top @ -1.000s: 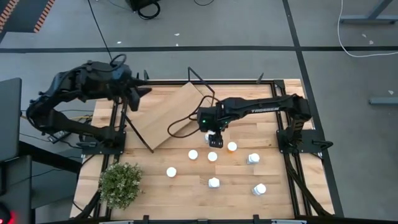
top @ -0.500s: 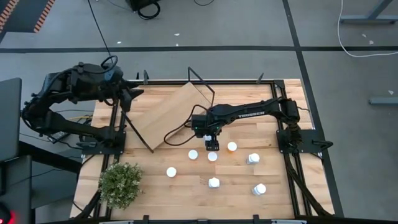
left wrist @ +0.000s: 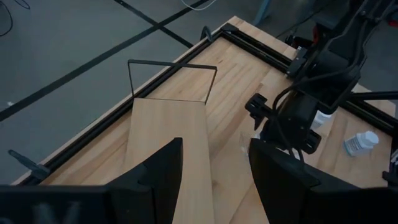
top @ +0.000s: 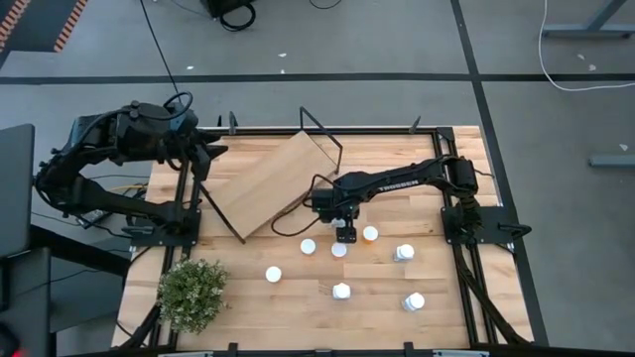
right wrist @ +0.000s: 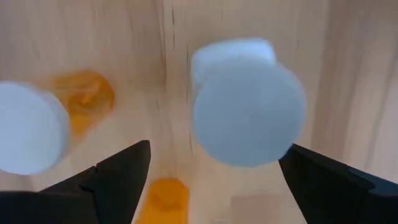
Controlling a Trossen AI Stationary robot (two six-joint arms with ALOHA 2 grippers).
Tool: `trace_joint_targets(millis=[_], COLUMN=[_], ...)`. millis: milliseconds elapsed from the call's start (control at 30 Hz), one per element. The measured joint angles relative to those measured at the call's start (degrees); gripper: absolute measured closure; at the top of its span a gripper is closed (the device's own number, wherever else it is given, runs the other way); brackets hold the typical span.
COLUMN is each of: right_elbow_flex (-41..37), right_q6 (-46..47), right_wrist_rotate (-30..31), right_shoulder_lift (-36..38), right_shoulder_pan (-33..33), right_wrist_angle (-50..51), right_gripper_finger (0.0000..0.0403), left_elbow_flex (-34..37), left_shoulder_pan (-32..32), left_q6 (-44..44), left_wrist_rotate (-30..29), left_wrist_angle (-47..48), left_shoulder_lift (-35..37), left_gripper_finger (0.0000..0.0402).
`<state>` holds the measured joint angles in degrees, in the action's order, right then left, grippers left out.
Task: Pick and place medicine bottles onto shelf by color
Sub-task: Put the white pill bottle on the shelf
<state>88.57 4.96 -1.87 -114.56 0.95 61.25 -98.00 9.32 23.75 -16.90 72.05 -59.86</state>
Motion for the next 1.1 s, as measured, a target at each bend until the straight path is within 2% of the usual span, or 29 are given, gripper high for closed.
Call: trace_joint_targets(millis=[567,1100], right_elbow_flex=[3.24,3.26], right_q6=[1.08,0.84], right_wrist_rotate=[0.81,0.43], right_shoulder_lift=[0.02,0.55], right_shoulder_pan=[-0.02,-0.02], right_wrist_angle=[-1.51,-4.23], right_gripper_finger=[0.0048,0.0185], left_elbow_flex=[0.02,0.02], left_shoulder_pan=[0.00,0.00], left_q6=[0.11,1.20], left_wrist_rotate=[0.00,-0.03], left_wrist_angle=[-0.04,-0.06], left_shoulder_lift=[0.00,-0.02], left_gripper_finger=[0.0212,0.0212])
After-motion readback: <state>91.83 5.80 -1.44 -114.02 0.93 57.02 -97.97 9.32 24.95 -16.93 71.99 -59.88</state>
